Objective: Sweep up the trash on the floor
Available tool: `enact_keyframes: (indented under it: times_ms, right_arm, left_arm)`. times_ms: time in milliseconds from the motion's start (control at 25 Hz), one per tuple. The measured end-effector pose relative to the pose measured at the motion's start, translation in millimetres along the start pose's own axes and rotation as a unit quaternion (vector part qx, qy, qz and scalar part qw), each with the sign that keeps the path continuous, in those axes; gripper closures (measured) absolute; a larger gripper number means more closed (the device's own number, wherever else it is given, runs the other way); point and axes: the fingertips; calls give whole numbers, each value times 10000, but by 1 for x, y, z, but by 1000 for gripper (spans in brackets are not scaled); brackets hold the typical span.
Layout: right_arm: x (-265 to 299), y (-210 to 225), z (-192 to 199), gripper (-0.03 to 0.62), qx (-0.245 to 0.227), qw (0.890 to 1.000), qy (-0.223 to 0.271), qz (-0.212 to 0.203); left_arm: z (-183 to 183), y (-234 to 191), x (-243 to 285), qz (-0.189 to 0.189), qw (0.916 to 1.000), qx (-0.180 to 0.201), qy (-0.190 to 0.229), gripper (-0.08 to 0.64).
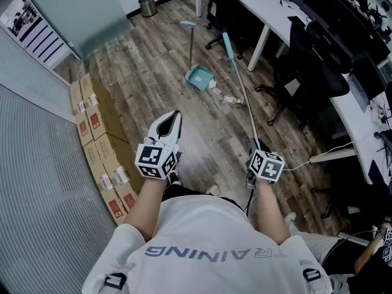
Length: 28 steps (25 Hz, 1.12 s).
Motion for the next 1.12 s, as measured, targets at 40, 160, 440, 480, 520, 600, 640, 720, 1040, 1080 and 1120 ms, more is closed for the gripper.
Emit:
enact_keyframes:
  times_ms: [40, 160, 440, 480, 520, 600, 640, 720, 1040, 1080, 1120]
  right_arm:
    - [-1, 0, 1, 486, 17, 10000, -14, 1]
    - [-1, 0, 2, 486, 42, 10000, -31, -7]
    - [1, -3, 1, 486, 56, 10000, -9, -45]
    - [2, -4, 1, 486, 62, 10000, -12, -54]
    - [3, -5, 1, 486, 68, 10000, -20, -56]
    - [5, -6, 3, 486, 79, 9999, -48, -45]
    - [6, -7, 3, 486, 86, 9999, -62, -41]
    - [10, -10, 4, 486, 131, 9999, -79, -46]
    - [37, -42, -3, 486, 334, 9992, -147, 176]
    - [42, -48, -6, 486, 358, 9990, -145, 218]
    - [47, -56, -8, 486, 380, 9988, -146, 270]
  left_arm:
    - [0, 0, 0, 2, 10000, -8, -6, 558]
    - [1, 1, -2, 0, 10000, -24, -14, 558]
    - [1, -3, -5, -34, 10000, -50, -31, 557]
    - [2, -4, -4, -35, 10000, -55, -40, 558]
    - [2, -5, -3, -32, 10000, -61, -50, 557]
    - [3, -8, -3, -18, 9999, -76, -71, 557]
    - [3, -10, -3, -11, 9999, -83, -83, 557]
    - [5, -15, -1, 7, 9999, -101, -103, 557]
    - [3, -70, 20, 228, 9993, -265, -121, 558]
    - [1, -80, 23, 273, 9992, -284, -116, 557]
    - [0, -92, 26, 314, 9990, -309, -114, 557]
Point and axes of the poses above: the fingertips, and each gripper's own axes: x forward along the fingers, y to its right, z out of its underside, and after that the axes turned 5 degrees about y, right-handed
